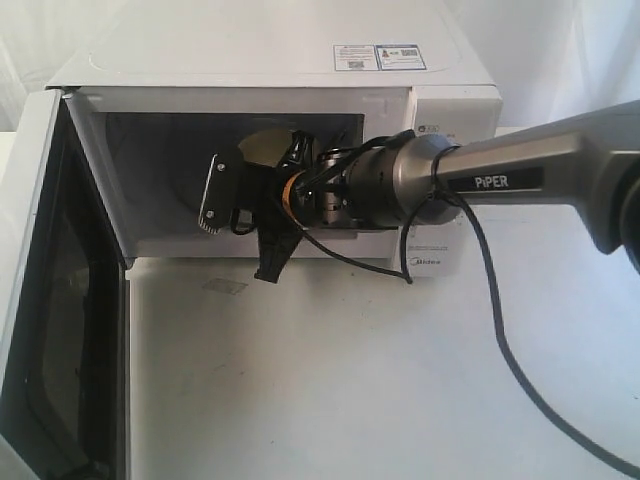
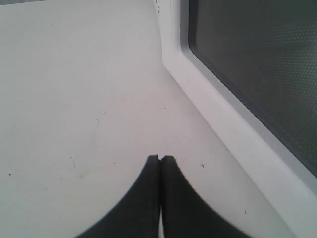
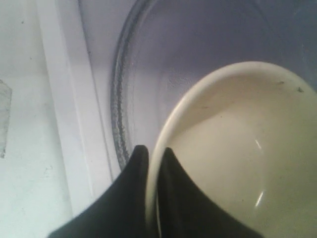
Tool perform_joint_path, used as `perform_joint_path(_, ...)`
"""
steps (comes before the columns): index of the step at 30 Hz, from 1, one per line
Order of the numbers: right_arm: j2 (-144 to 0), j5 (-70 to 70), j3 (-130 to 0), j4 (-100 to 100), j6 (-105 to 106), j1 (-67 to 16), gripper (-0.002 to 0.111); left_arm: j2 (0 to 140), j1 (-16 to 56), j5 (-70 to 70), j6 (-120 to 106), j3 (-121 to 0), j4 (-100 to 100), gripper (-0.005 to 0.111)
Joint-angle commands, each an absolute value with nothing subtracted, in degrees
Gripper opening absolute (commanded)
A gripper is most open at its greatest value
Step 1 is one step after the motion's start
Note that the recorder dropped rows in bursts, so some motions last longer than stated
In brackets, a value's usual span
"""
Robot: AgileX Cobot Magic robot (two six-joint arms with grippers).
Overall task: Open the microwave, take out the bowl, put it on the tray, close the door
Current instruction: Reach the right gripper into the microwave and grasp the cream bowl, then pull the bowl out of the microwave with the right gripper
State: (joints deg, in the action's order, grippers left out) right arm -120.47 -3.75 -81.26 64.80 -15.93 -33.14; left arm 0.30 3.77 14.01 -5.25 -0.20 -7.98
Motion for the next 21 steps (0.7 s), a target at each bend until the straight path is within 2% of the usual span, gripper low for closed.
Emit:
perform_joint_path(1, -115.6, -4.2, -78.6, 65.2, -18.5, -35.0, 0.000, 0.0, 3.7, 14.2, -5.4, 0.0, -8.4, 0.000)
perform_joint_path(21, -96.8, -12.4, -64.0, 58.5, -28.5, -47.1, 0.000, 0.0, 3.7, 14.2, -5.4, 0.0, -8.4, 0.000)
